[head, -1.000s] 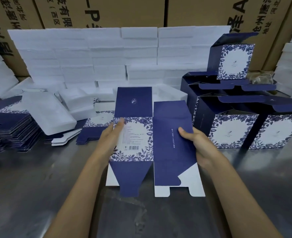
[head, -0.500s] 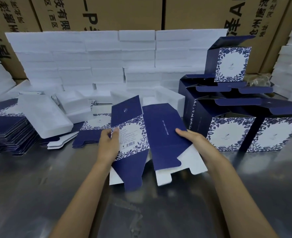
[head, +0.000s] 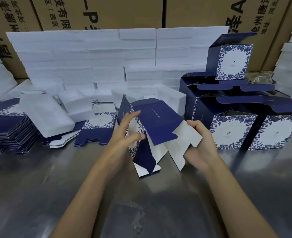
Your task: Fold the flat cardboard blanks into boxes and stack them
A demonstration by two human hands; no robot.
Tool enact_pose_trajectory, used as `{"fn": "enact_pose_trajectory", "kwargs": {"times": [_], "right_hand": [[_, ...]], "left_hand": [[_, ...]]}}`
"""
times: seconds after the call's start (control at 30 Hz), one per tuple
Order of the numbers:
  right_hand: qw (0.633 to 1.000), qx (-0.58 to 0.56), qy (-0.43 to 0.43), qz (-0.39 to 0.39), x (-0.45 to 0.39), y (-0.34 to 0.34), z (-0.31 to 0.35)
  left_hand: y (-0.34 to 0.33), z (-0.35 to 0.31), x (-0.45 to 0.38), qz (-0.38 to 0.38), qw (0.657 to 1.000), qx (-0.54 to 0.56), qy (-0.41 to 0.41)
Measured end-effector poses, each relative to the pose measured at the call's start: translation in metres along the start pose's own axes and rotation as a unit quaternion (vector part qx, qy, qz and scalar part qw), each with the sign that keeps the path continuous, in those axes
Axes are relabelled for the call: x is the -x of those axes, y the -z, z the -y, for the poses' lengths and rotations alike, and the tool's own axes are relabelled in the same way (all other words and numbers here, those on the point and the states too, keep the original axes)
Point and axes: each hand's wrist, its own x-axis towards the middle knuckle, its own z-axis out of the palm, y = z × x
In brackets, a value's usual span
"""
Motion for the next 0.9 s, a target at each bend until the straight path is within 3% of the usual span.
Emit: {"fn": "enact_pose_trajectory", "kwargs": {"times": [0.1, 0.17, 0.23, 0.33, 0.4, 0.53, 0.77, 0.9], "right_hand": [[0.998, -0.051, 0.018, -0.04, -0.002, 0.001, -0.005], [0.997, -0.052, 0.017, -0.057, -0.004, 0.003, -0.007], [0.999, -0.049, 0.009, -0.013, -0.004, 0.001, -0.01], [0.991, 0.1, 0.027, 0.084, -0.007, 0.001, -0.016], [0.97, 0.225, 0.05, 0.074, -0.011, 0.002, -0.022], [0.933, 0.349, 0.083, 0.016, -0.016, 0.007, -0.03], [0.827, 0.552, 0.103, -0.039, -0.02, 0.011, -0.032], [0.702, 0.704, 0.089, -0.067, -0.017, 0.022, -0.02]], "left_hand": [[-0.009, 0.001, 0.0, 0.021, 0.998, -0.052, -0.008], [-0.014, 0.002, 0.0, -0.027, 0.997, -0.073, -0.028], [-0.014, 0.002, -0.001, -0.089, 0.993, -0.063, -0.043], [-0.012, 0.003, -0.004, -0.133, 0.988, -0.052, -0.063], [-0.011, 0.003, -0.004, -0.14, 0.986, -0.047, -0.07], [-0.011, 0.001, -0.003, -0.137, 0.986, -0.061, -0.068], [-0.015, -0.012, 0.005, -0.146, 0.962, -0.159, -0.168], [-0.011, -0.01, 0.004, -0.148, 0.963, -0.145, -0.171]]}}
